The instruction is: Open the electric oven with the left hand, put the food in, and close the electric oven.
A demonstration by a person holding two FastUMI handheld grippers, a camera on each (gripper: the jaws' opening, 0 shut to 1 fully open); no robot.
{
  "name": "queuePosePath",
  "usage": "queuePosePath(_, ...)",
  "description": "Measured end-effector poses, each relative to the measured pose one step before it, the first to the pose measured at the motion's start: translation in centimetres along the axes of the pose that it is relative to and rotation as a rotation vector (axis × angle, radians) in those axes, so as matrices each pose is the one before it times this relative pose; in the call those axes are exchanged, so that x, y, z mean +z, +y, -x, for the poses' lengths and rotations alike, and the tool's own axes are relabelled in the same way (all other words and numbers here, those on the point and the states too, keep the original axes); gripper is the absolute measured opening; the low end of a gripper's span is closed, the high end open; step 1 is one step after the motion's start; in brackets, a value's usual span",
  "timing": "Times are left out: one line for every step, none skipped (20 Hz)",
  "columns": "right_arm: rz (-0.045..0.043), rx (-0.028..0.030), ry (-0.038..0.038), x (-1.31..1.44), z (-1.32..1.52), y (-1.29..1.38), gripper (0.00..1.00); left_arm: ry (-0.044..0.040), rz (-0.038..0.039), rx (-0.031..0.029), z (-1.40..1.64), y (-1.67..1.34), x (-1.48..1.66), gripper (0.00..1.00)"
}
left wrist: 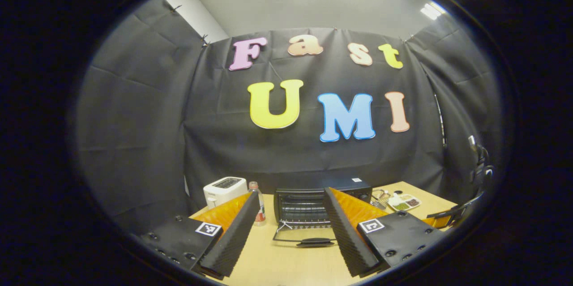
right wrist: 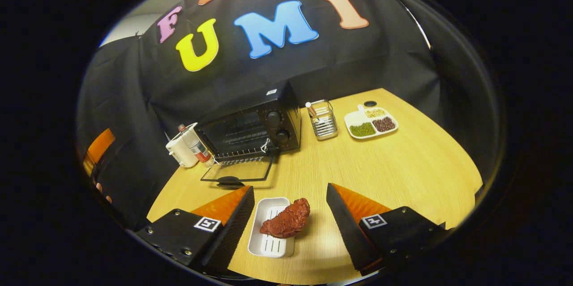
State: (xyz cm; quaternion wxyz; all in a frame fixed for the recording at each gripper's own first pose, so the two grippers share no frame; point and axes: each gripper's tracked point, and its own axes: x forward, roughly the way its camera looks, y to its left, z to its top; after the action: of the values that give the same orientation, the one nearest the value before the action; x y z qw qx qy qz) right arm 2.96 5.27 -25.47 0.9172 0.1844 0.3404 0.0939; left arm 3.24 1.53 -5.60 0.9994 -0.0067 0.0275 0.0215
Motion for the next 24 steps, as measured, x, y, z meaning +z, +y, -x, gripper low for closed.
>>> queuePosePath(-0.02197, -0.00255, 0.02618, -0.671, -0.239, -0.241, 0.98, 0.00690, 0.01049, 0.00543, 0.048, 0.274, -0.032, 0.96)
queuePosePath(-0.02340, -0.00446, 0.02879, -0.554, -0.305, -0.211, 0.98, 0.00408, 0.01126, 0.00817, 0.123, 0.466, -0.152, 0.96)
queuePosePath(-0.02409, -0.00232, 0.02495, -0.587, -0.443, -0.188, 0.98, 0.00566, 0.01004, 0.00991, -0.009, 0.521, -0.099, 0.97)
queuePosePath(-0.02033, 0.00043, 0.02628, -0.541, -0.427, -0.168, 0.99, 0.00488, 0.00993, 0.01122, -0.058, 0.443, 0.020, 0.97)
queuePosePath(-0.01409, 0.00308, 0.02335, -0.463, -0.405, -0.117, 0.98, 0.00096, 0.00939, 0.01018, -0.127, 0.463, 0.054, 0.98)
queuePosePath(-0.00966, 0.00494, 0.01641, -0.310, -0.285, -0.022, 0.98, -0.00155, 0.01043, 0.00838, -0.039, 0.334, 0.143, 0.99)
queuePosePath(-0.00942, 0.00360, 0.01686, -0.255, -0.444, -0.183, 0.96, -0.00224, 0.00701, 0.00554, 0.071, 0.321, 0.033, 1.00)
queuePosePath(-0.01339, 0.00482, 0.01314, -0.109, -0.245, -0.058, 0.95, -0.00179, 0.00098, 0.00393, -0.046, 0.182, 0.014, 0.90)
queuePosePath(-0.01746, 0.00785, 0.01694, -0.275, -0.444, -0.218, 0.95, 0.00010, -0.00591, 0.00625, -0.030, 0.317, 0.065, 0.95)
queuePosePath(-0.02158, 0.01300, 0.01997, -0.395, -0.156, 0.050, 0.95, 0.00192, -0.00574, 0.00487, -0.054, 0.216, -0.173, 1.00)
queuePosePath(-0.02343, 0.01040, 0.01784, -0.496, -0.322, -0.112, 0.95, 0.00252, -0.00116, 0.00031, 0.094, -0.003, 0.034, 1.00)
queuePosePath(-0.02497, 0.01277, 0.01689, -0.464, -0.214, 0.048, 0.95, 0.00260, 0.00340, 0.00074, 0.003, -0.002, 0.006, 0.98)
queuePosePath(-0.02526, 0.01280, 0.01874, -0.477, -0.090, 0.064, 0.95, -0.00174, 0.00458, 0.00020, -0.035, 0.030, 0.126, 0.96)
queuePosePath(-0.02859, 0.00488, 0.00841, -0.232, -0.009, -0.001, 0.92, -0.00370, 0.00393, 0.00183, 0.000, 0.075, 0.039, 0.94)
queuePosePath(-0.01841, 0.00180, 0.01057, -0.293, -0.326, -0.119, 0.86, -0.00201, 0.00091, -0.00037, -0.085, 0.003, 0.157, 0.92)
queuePosePath(-0.01363, 0.00550, 0.01567, -0.410, -0.095, -0.036, 0.81, 0.00045, -0.00184, 0.00184, 0.032, 0.061, -0.120, 0.90)
queuePosePath(-0.01098, 0.00509, 0.01379, -0.482, -0.328, -0.056, 0.81, 0.00025, -0.00019, 0.00151, 0.043, 0.154, -0.079, 0.95)
queuePosePath(-0.01015, 0.00483, 0.01375, -0.343, -0.140, -0.015, 0.81, 0.00269, 0.00174, 0.00069, 0.070, -0.022, -0.064, 0.90)
queuePosePath(-0.01165, 0.00525, 0.01035, -0.242, 0.051, -0.110, 0.81, 0.00171, 0.00333, 0.00267, 0.241, 0.008, 0.109, 0.93)
queuePosePath(-0.02261, 0.01182, -0.00753, 0.158, -0.418, 0.254, 0.65, 0.00251, 0.00513, 0.00016, 0.136, 0.007, -0.016, 0.95)
queuePosePath(-0.00648, 0.00793, 0.00994, 0.054, 0.029, 0.187, 0.49, 0.00112, 0.00450, -0.00046, 0.150, -0.173, 0.018, 0.98)
queuePosePath(0.00600, 0.01136, 0.01363, -0.164, 0.239, 0.174, 0.50, -0.00266, 0.00194, 0.00030, 0.118, -0.045, 0.031, 1.00)
queuePosePath(0.00181, 0.00237, -0.00889, 0.402, -0.019, -0.063, 0.50, -0.00656, -0.00193, 0.00049, 0.241, -0.091, 0.292, 1.00)
queuePosePath(-0.00024, 0.00169, -0.00069, 0.054, -0.356, 0.105, 0.29, -0.00816, -0.00531, 0.00251, 0.239, -0.034, 0.329, 1.00)
